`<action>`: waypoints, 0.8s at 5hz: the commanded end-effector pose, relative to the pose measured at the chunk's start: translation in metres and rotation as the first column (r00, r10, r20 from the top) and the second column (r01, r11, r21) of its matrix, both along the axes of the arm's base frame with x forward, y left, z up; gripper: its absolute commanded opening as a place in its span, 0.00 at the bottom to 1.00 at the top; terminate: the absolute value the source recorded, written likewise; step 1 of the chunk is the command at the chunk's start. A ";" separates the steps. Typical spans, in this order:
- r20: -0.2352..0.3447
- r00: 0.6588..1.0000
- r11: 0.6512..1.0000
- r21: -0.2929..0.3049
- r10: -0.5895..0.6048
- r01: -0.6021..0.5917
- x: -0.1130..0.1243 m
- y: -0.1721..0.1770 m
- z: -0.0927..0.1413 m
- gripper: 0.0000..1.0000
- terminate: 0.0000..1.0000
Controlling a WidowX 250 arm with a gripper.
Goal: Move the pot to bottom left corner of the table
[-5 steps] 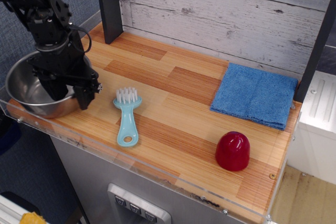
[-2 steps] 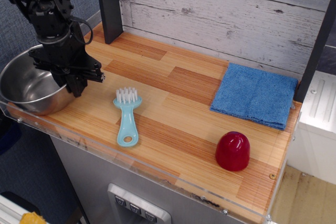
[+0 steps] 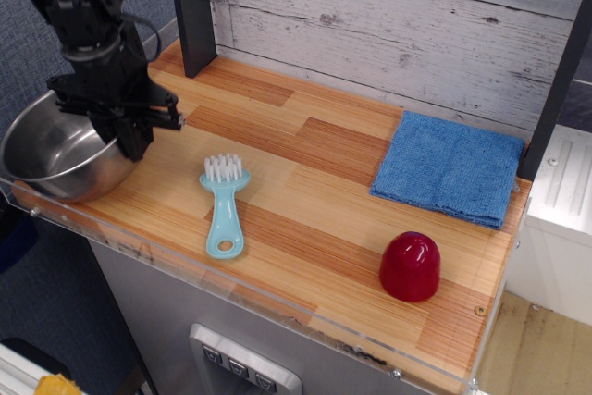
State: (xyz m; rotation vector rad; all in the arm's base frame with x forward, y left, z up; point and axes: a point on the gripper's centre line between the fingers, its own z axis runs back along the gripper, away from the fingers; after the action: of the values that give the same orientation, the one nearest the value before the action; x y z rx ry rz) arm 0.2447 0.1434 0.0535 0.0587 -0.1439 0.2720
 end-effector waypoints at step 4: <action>0.278 0.946 0.985 0.022 -0.169 0.170 0.059 -0.087 0.129 0.00 0.00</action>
State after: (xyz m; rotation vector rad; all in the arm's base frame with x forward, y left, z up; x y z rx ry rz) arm 0.3047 0.0505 0.1617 -0.0116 -0.3639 0.1009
